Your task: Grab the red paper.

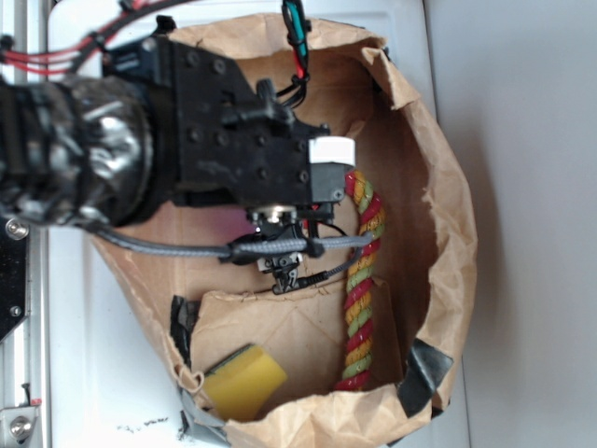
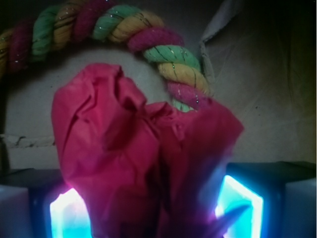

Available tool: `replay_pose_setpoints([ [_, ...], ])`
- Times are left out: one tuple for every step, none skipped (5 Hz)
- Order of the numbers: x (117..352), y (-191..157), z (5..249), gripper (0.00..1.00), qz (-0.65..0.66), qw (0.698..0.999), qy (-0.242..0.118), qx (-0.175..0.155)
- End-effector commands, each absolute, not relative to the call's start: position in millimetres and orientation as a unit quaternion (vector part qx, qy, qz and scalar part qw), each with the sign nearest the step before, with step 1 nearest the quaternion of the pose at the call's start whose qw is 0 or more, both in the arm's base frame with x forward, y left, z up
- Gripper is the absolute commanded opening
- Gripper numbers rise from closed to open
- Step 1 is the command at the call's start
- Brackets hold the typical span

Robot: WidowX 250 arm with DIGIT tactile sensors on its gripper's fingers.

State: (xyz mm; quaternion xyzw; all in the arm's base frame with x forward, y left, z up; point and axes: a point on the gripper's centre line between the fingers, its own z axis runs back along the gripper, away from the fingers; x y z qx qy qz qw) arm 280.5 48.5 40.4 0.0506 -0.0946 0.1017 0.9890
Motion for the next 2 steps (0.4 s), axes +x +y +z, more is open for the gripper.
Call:
replay_pose_setpoints([
  [277.9,47.0,53.7,0.00,0.112,0.986,-0.112,0.050],
  [270.6,44.5,63.1,0.00,0.118,0.985,-0.118,0.043],
])
